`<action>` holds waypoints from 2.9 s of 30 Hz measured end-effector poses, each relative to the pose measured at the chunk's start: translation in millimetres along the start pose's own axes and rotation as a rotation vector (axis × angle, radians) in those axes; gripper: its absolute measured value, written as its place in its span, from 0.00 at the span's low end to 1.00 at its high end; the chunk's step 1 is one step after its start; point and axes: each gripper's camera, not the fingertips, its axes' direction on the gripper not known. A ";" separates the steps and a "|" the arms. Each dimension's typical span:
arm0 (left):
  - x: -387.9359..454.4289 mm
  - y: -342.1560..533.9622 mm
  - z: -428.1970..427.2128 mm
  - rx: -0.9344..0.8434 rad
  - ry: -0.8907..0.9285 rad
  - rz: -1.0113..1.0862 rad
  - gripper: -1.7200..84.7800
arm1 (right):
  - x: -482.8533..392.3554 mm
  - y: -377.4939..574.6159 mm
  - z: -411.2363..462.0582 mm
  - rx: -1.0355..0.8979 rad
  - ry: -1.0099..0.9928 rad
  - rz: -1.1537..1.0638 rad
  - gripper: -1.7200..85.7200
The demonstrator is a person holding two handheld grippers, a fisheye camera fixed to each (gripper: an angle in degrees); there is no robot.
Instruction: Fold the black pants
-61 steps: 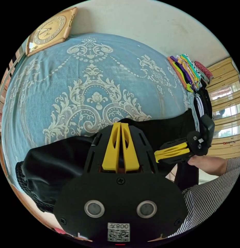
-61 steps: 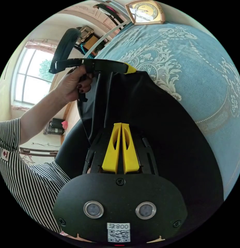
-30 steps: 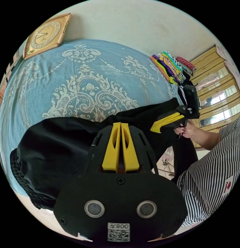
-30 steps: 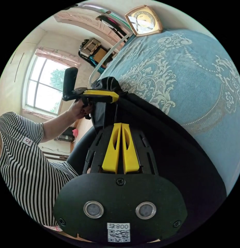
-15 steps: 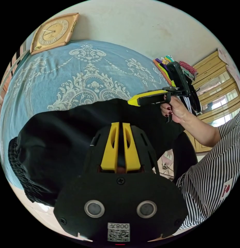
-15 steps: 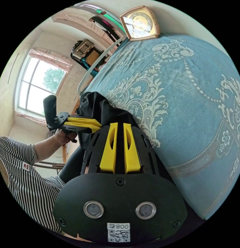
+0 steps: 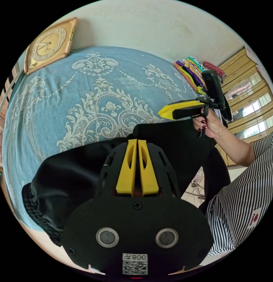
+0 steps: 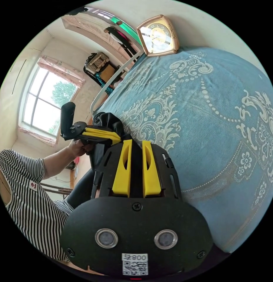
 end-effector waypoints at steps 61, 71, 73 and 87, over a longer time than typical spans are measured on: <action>-7.1 188.5 10.7 0.374 -0.035 -0.262 0.02 | -130.7 -53.2 42.6 -0.113 0.351 -0.254 0.03; -27.4 231.8 6.1 0.376 -0.033 -0.407 0.02 | -85.8 -47.5 31.7 -0.108 0.242 -0.010 0.02; -27.2 255.8 -11.3 0.396 -0.085 -0.435 0.02 | -87.0 -38.8 13.6 -0.033 0.127 0.016 0.02; -66.4 359.0 -60.7 0.320 -0.368 -0.758 0.02 | -103.1 -10.9 42.6 -0.090 0.127 0.060 0.02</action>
